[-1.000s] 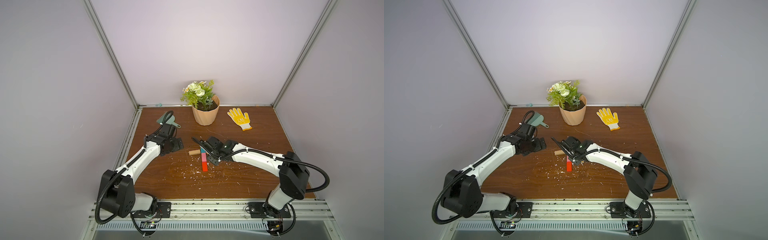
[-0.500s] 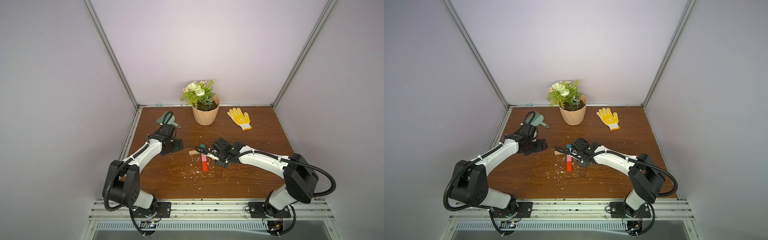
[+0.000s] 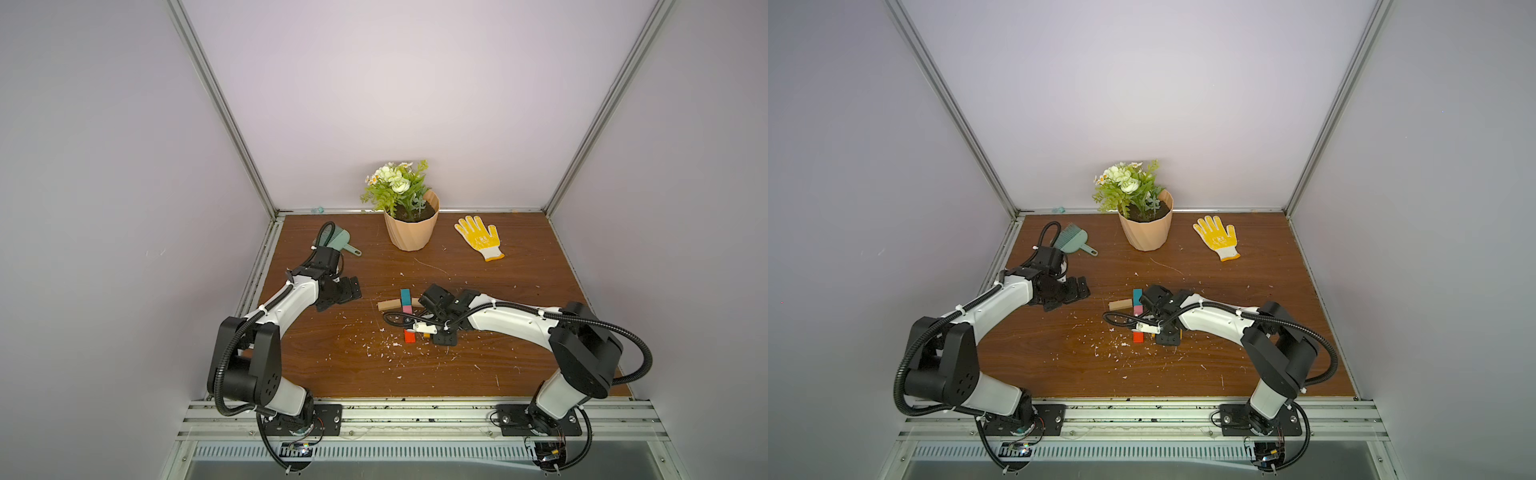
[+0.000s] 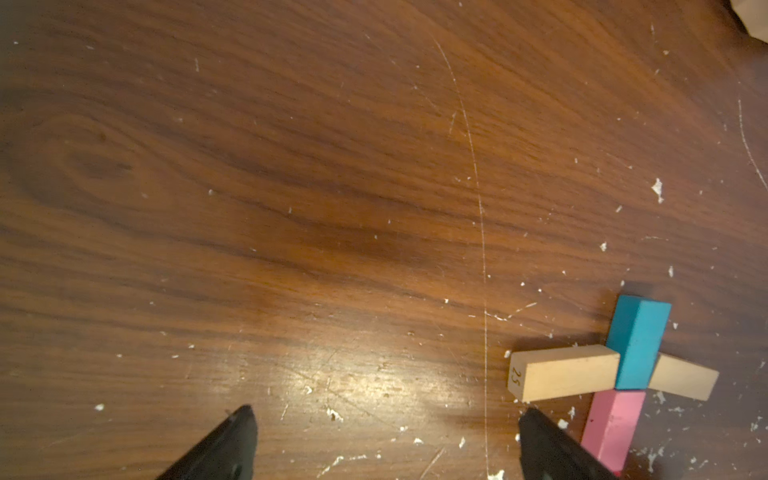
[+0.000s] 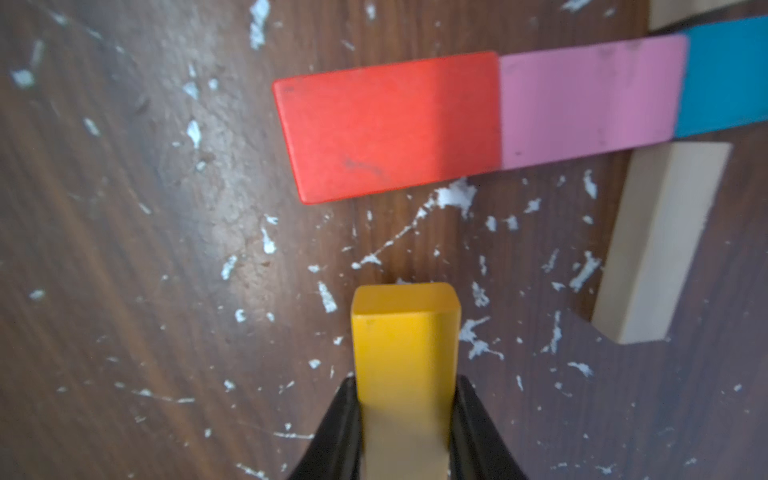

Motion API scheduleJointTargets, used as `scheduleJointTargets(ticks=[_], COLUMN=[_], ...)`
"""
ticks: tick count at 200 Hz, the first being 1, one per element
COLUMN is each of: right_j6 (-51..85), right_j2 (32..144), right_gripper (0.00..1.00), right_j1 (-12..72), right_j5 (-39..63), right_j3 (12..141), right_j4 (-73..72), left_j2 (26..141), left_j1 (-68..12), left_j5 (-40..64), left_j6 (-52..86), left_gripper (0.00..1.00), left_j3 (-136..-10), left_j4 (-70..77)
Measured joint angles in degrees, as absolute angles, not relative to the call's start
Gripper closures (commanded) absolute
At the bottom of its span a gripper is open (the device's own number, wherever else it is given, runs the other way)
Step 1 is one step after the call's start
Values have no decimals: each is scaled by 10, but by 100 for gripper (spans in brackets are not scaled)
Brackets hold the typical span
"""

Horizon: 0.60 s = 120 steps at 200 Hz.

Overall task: Assemble the letter t with building blocks
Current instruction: Assemble the building block at the center of the board.

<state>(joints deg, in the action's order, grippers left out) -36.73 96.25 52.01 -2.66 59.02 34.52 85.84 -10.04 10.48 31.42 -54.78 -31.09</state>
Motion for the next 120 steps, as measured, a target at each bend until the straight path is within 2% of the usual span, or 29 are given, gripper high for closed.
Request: scheduleJointTargets(ticks=[120], right_j6=[-403], right_j2=[1015], right_gripper=[100], right_j1=[538], right_j5=[-25], right_j3=[634], right_j4=[346], left_j2=[853], left_j1=[-96], left_j5=[105], left_j6=[314], left_gripper=[1], left_j3=[-548], left_j4=[-311])
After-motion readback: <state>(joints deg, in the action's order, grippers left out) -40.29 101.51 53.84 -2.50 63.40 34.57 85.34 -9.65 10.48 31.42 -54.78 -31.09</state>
